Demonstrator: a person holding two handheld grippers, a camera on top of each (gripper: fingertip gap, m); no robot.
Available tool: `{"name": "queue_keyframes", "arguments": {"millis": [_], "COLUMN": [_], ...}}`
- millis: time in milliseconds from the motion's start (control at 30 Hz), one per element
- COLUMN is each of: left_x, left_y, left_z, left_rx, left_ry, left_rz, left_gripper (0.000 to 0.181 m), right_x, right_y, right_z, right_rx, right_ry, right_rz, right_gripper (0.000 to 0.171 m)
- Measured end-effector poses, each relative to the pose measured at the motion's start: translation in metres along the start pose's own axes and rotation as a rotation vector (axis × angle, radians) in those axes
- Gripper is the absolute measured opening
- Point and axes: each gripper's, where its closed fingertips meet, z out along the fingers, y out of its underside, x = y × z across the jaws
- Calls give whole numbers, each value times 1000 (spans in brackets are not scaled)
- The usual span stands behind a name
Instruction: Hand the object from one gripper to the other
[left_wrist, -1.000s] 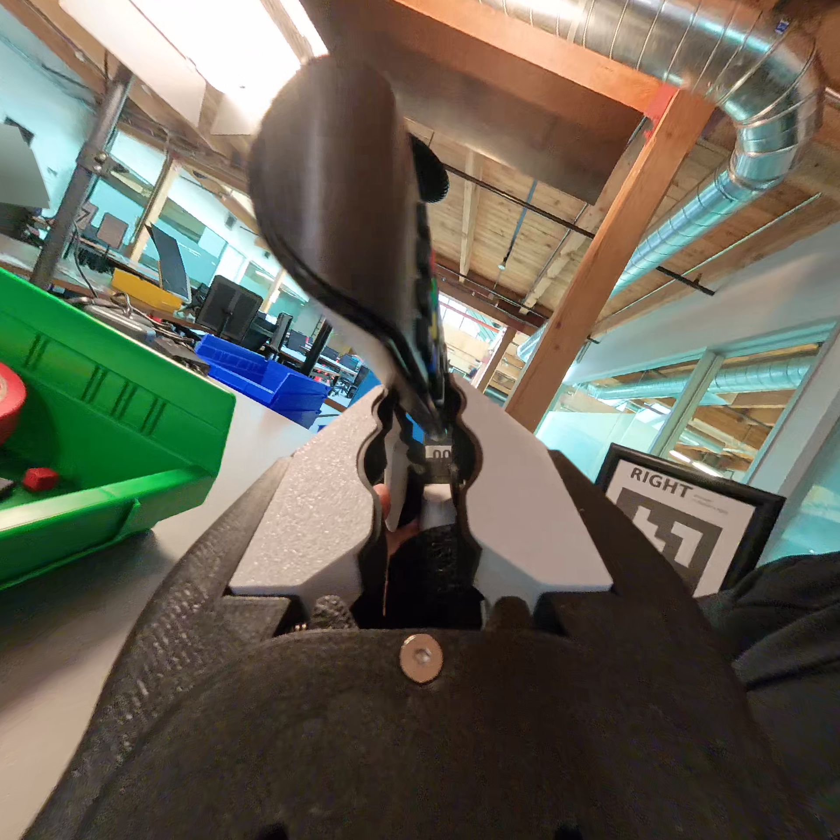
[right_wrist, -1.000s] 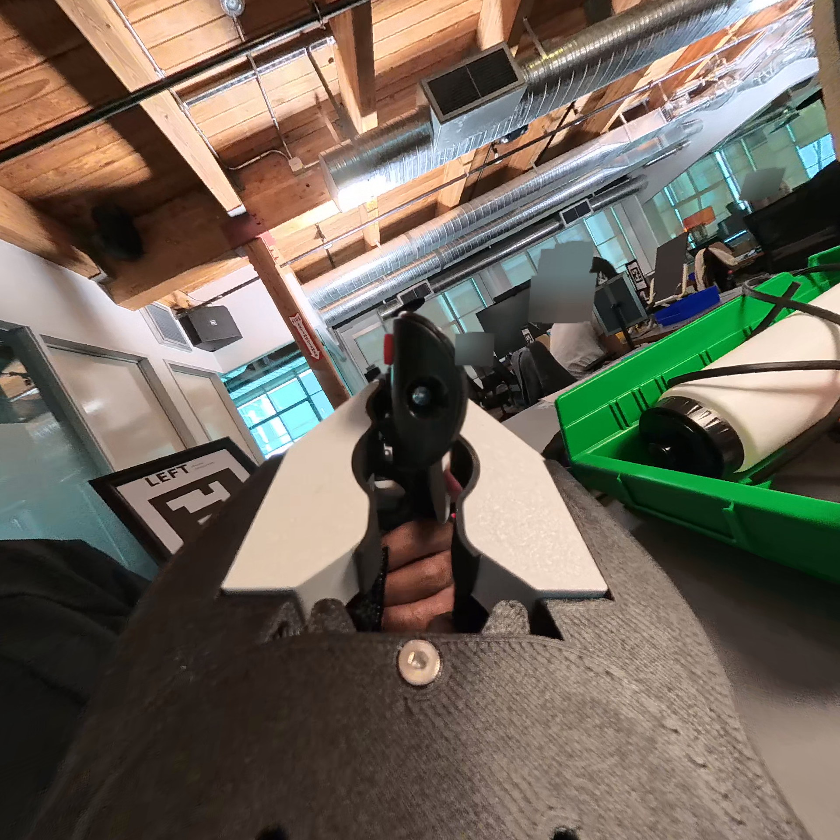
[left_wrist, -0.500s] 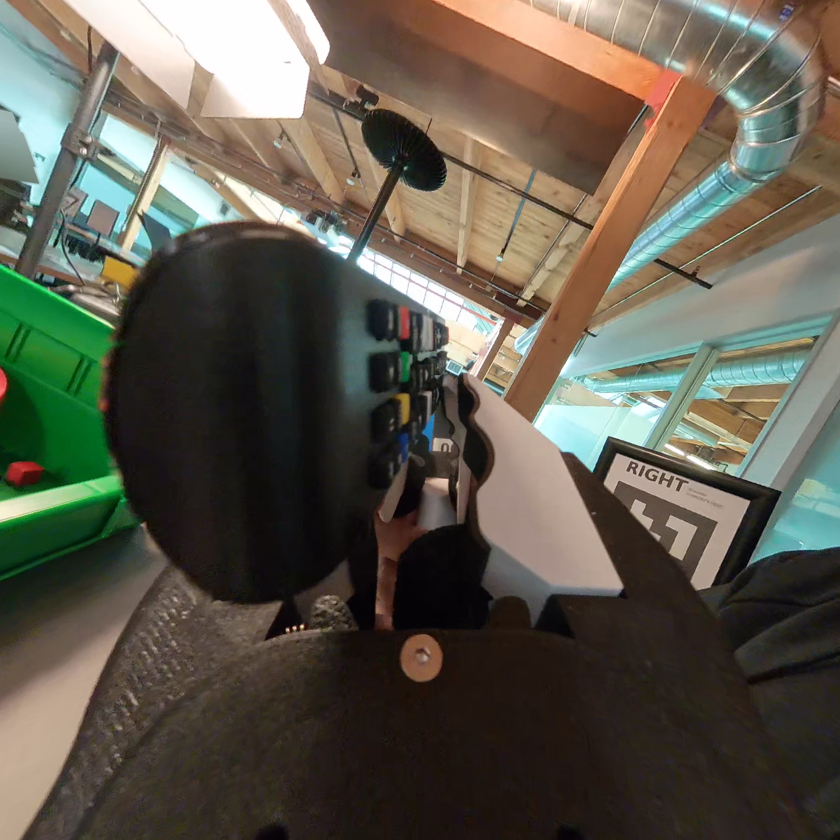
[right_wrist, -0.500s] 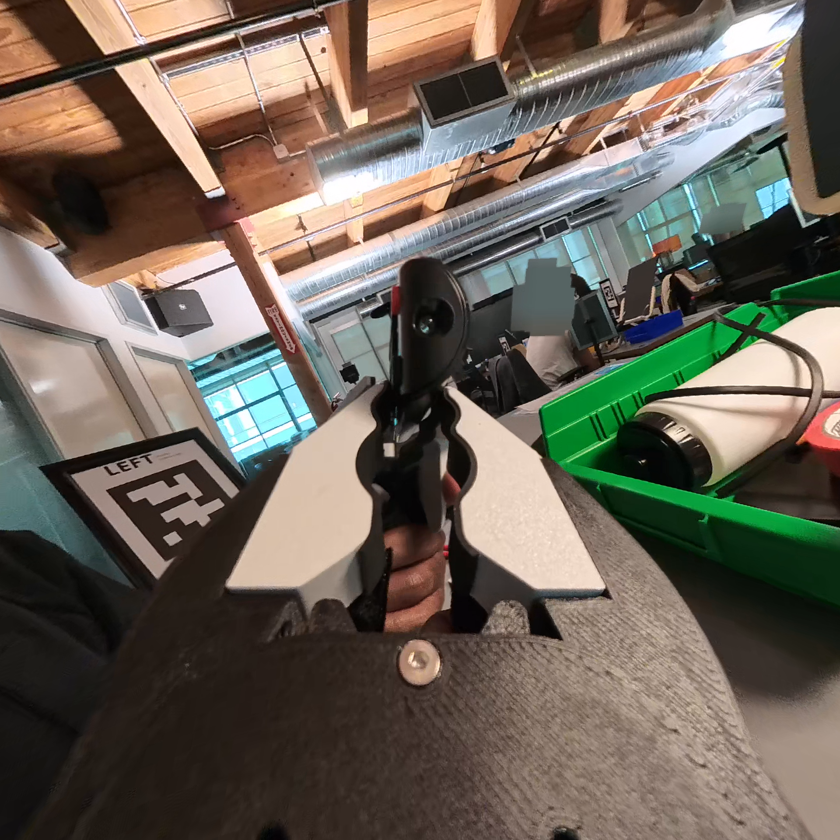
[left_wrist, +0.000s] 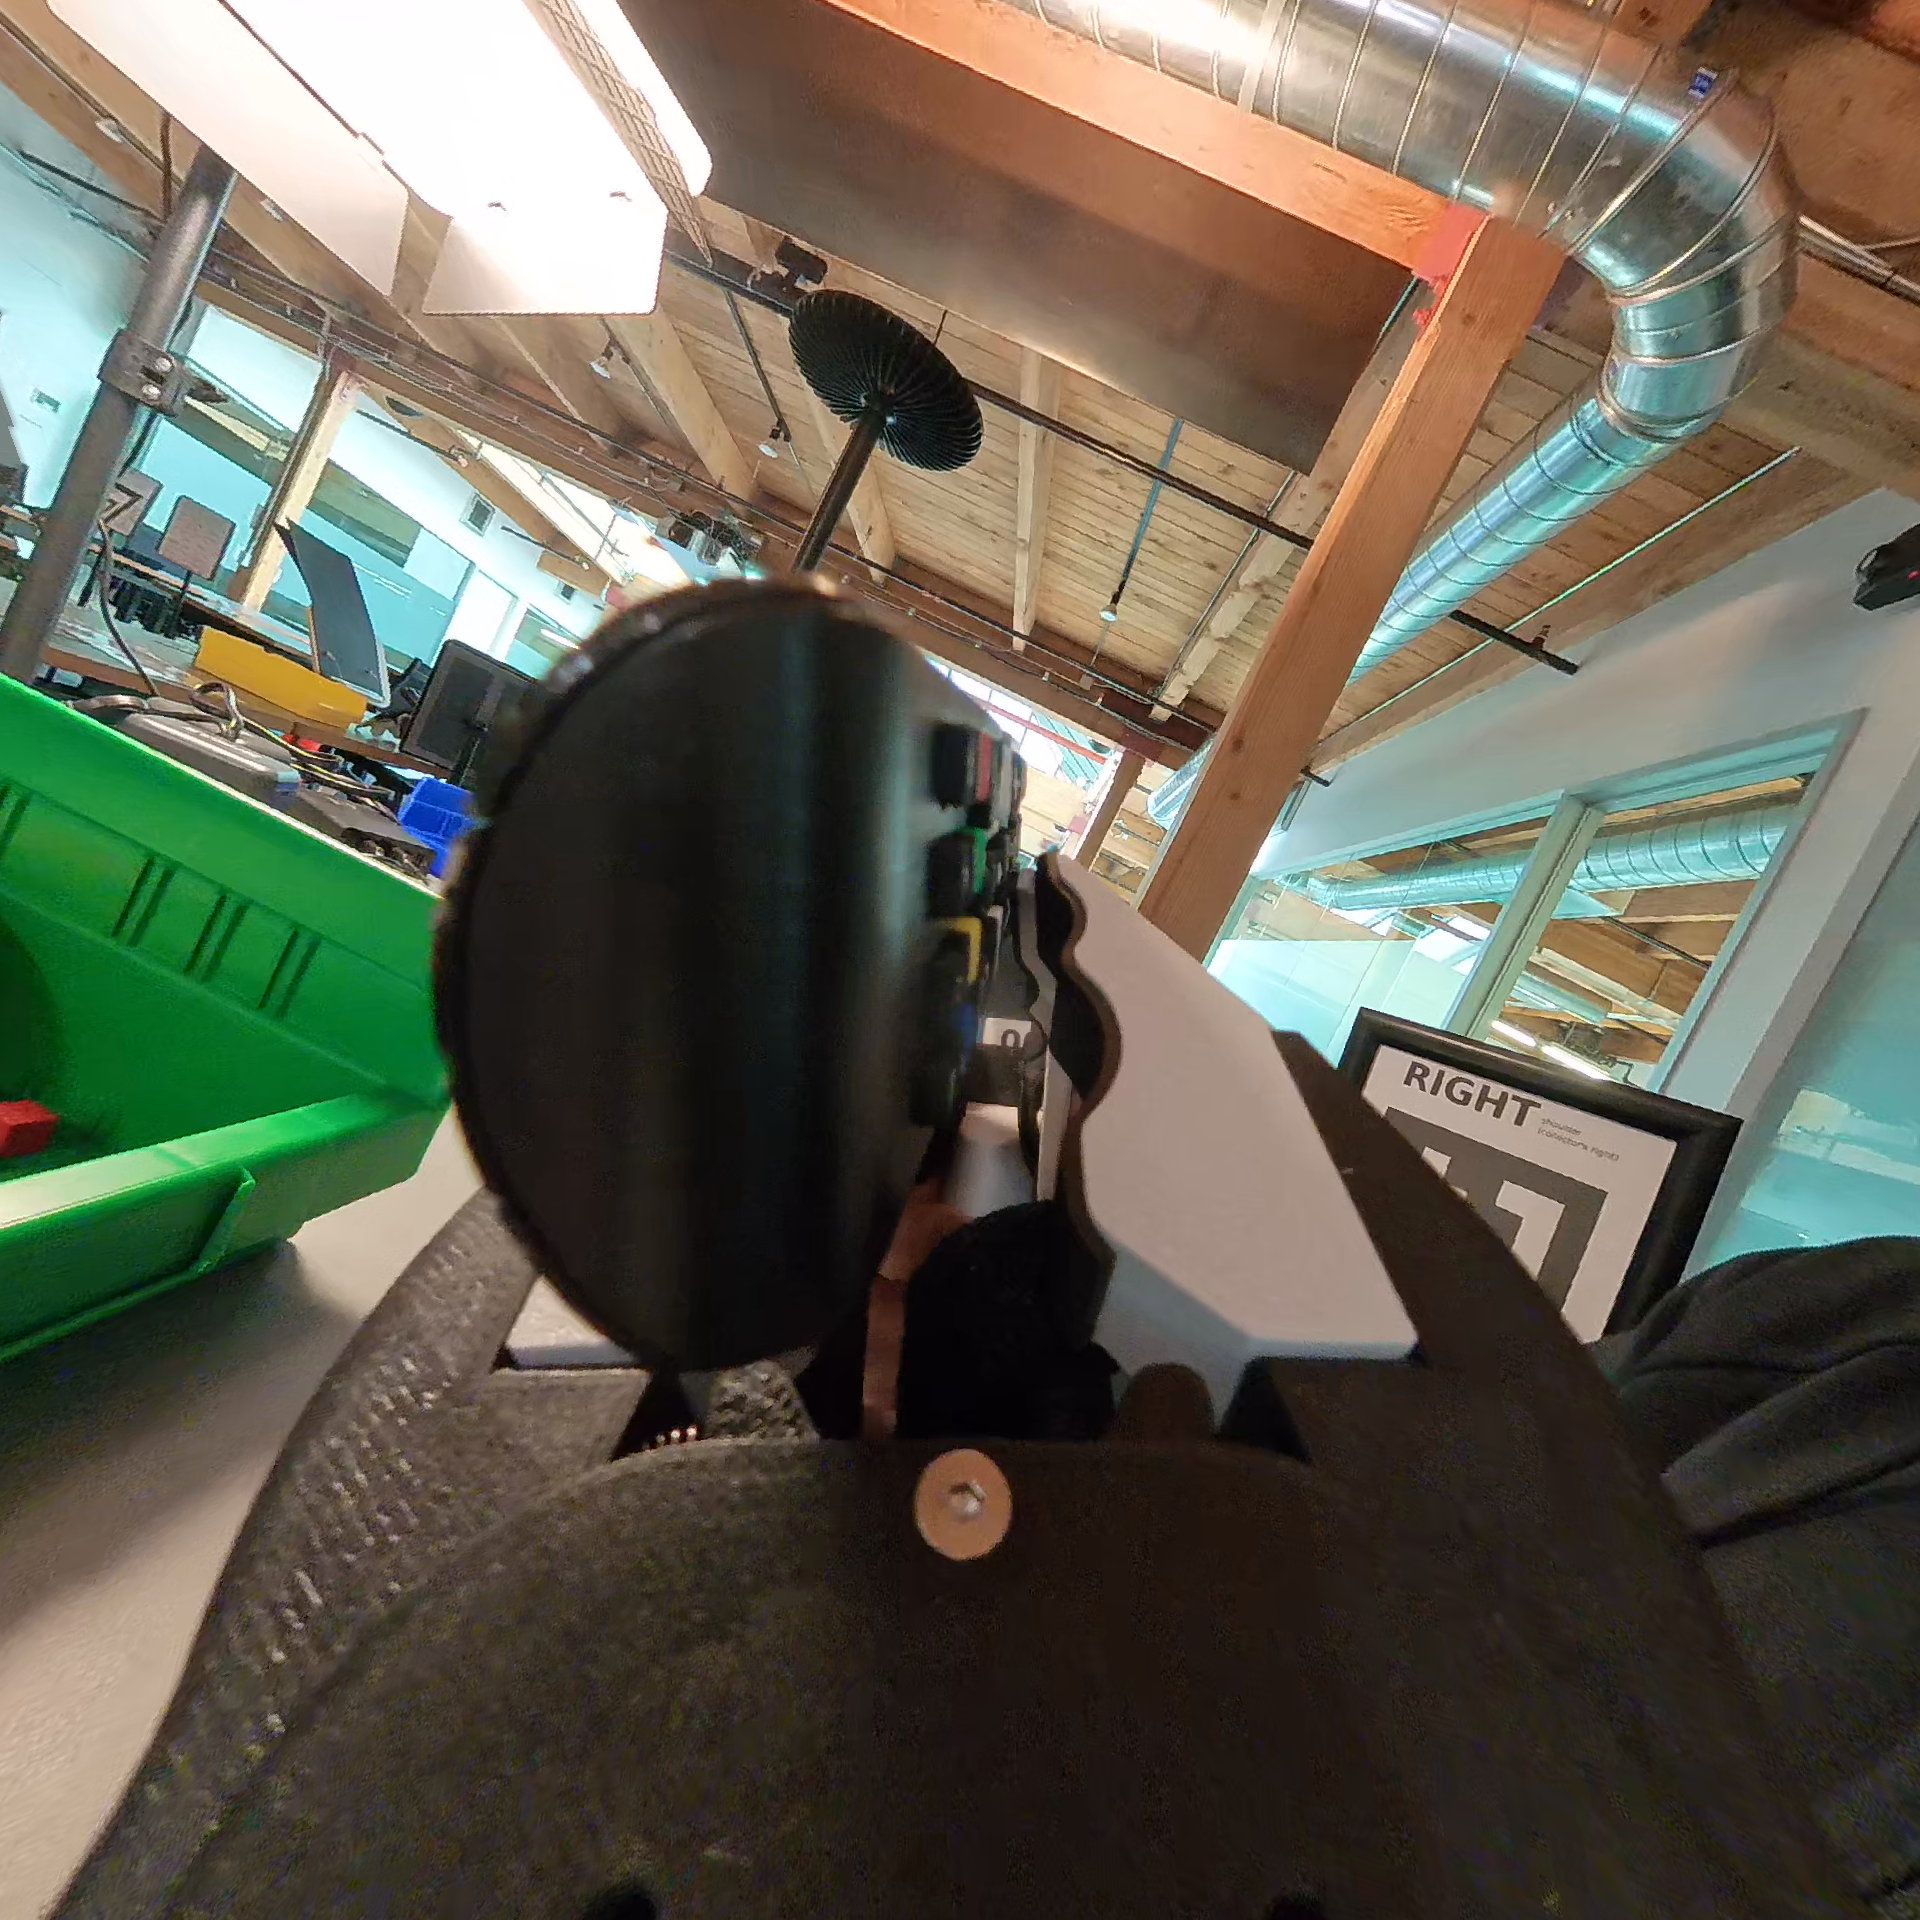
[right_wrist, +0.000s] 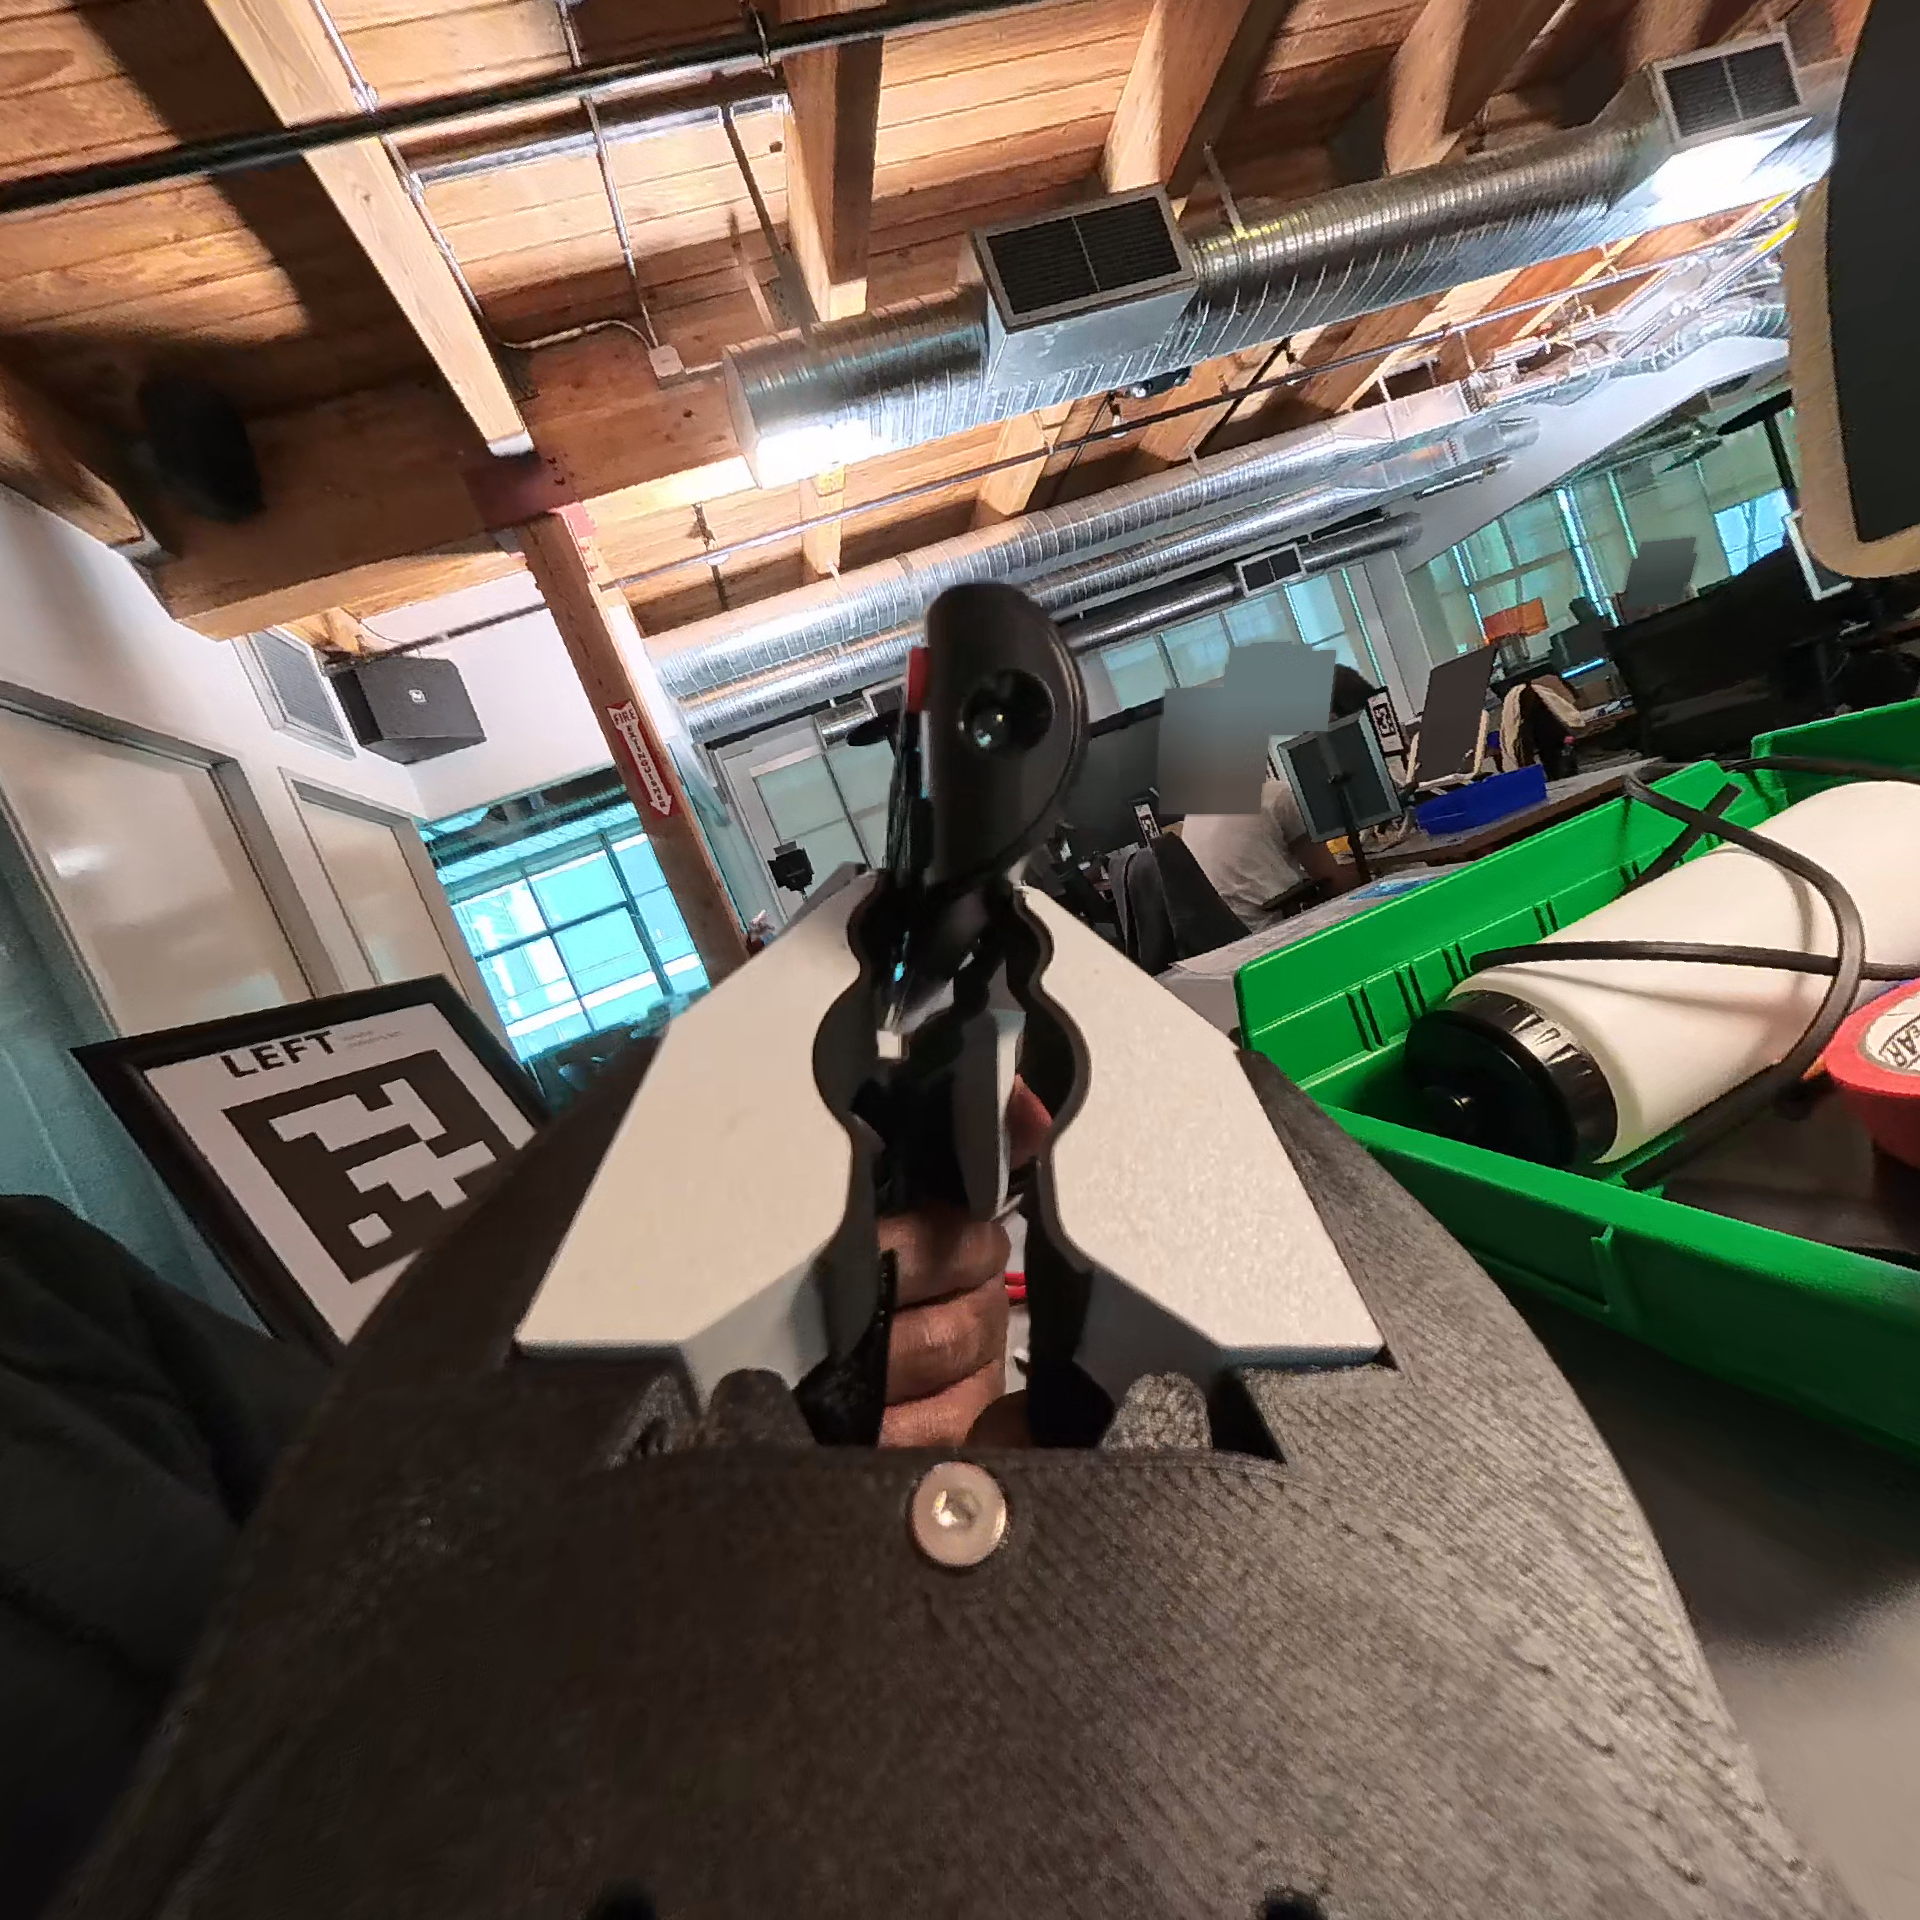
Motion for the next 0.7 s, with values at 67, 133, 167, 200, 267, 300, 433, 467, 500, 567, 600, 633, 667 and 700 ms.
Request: {"name": "queue_keyframes", "arguments": {"millis": [67,133,167,200,267,300,433,467,500,567,600,633,667,700], "left_x": [-1,0,0,0,-1,0,4,3,0,-3,-2,-2,-1,0], "left_y": [-3,-4,-5,-8,-14,-15,-5,-5,-5,-6,-5,-4,-5,-5], "left_z": [-1,-3,-3,-5,-8,-9,-4,-4,-4,-3,-3,-3,-4,-5], "left_rx": [18,22,27,42,68,68,15,18,23,32,23,17,22,14], "left_ry": [-2,5,4,-1,-4,4,37,27,8,-11,-6,-5,2,6], "left_rz": [-4,3,10,23,35,27,-12,-13,-10,-10,-14,-13,0,6], "left_gripper": [31,25,26,28,31,31,26,25,24,31,31,31,31,31], "right_x": [1,0,0,0,1,3,0,2,4,7,5,2,1,1], "right_y": [-3,-4,-6,-10,-20,-22,-22,-21,-20,-14,-8,-5,-4,-4], "right_z": [-2,-2,-3,-4,-8,-9,-10,-10,-9,-7,-4,-2,-1,-2], "right_rx": [20,30,43,61,112,123,129,121,112,82,53,34,27,24], "right_ry": [-8,-23,-25,-26,-37,-31,-47,-33,-21,-13,-22,-35,-35,-28], "right_rz": [29,54,62,68,91,99,91,83,86,106,109,105,90,70], "right_gripper": [22,22,26,36,49,48,22,22,22,21,22,22,22,25]}}
